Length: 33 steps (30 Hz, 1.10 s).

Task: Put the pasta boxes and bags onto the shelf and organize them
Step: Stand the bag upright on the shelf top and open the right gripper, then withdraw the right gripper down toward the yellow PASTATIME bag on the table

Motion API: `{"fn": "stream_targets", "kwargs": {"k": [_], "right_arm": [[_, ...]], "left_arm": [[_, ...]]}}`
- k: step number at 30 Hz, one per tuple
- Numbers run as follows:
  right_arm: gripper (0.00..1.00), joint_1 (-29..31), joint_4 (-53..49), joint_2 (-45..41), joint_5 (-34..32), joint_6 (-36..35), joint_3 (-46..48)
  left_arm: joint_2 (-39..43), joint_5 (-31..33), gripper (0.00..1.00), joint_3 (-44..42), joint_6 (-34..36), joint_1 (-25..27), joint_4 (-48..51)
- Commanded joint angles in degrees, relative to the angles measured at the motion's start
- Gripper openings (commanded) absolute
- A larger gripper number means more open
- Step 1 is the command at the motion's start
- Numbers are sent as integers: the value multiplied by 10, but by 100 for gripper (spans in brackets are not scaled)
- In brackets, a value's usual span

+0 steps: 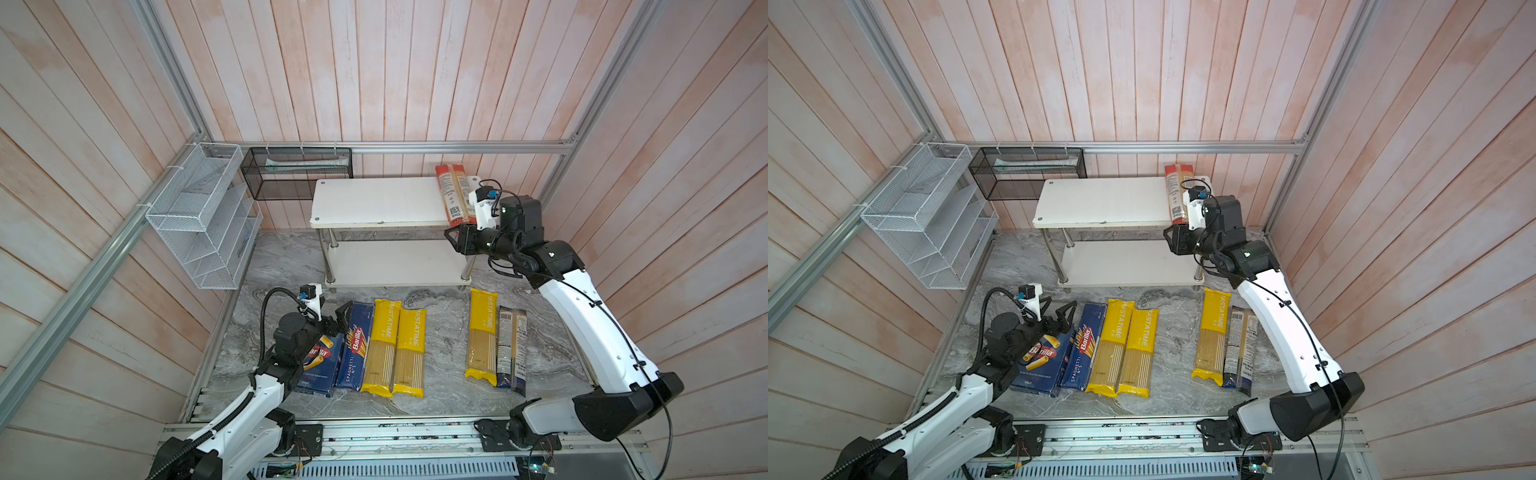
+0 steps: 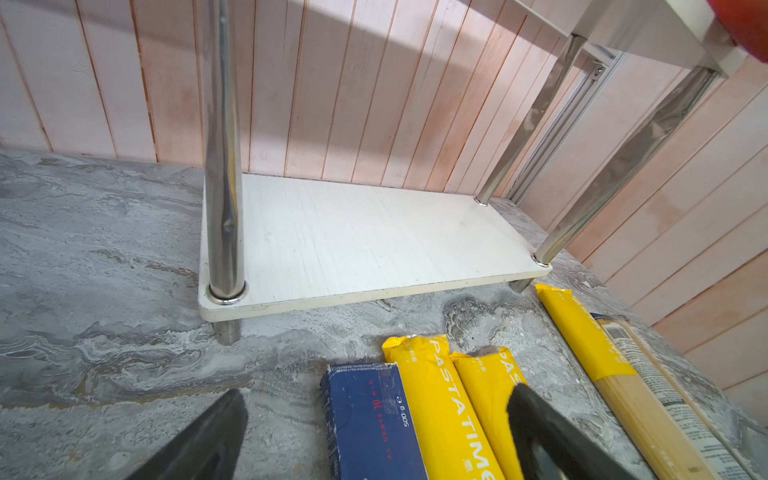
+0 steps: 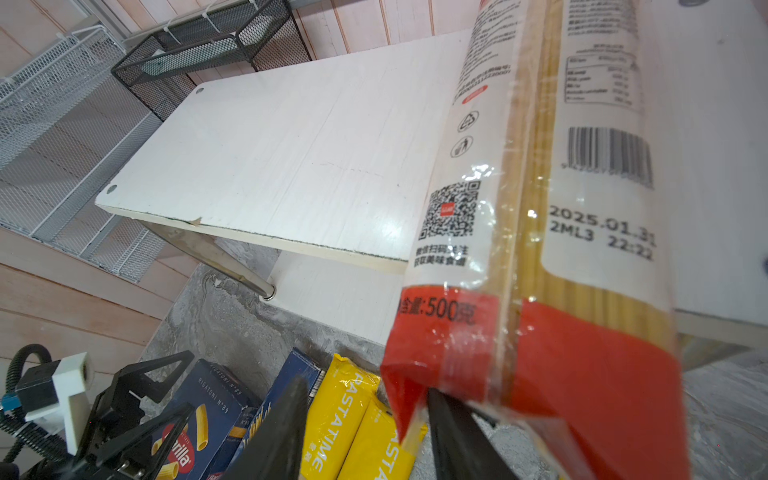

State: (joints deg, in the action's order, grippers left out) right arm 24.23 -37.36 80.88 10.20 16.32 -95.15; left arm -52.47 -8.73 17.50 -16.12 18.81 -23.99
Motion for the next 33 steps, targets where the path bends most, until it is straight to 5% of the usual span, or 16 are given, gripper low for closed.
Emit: {"fn": "stream_targets", "kwargs": {"k": [1, 6, 14, 23, 27, 33], "right_arm": [[49, 32, -26, 4, -15, -3, -27], [49, 98, -64, -12, -62, 3, -27], [49, 165, 5, -118, -76, 43, 138], [52, 156, 63, -168, -149, 18, 320], [54, 115, 96, -165, -114, 62, 386], [56, 99, 132, -174, -164, 104, 481]], "left_arm": [[8, -12, 100, -11, 0, 2, -17], [8, -33, 100, -2, -2, 2, -12], [23, -32, 100, -2, 13, 3, -3], [33, -4, 100, -15, 27, 2, -13], [9, -16, 100, -17, 29, 2, -31], [1, -38, 100, -15, 18, 3, -33]]}}
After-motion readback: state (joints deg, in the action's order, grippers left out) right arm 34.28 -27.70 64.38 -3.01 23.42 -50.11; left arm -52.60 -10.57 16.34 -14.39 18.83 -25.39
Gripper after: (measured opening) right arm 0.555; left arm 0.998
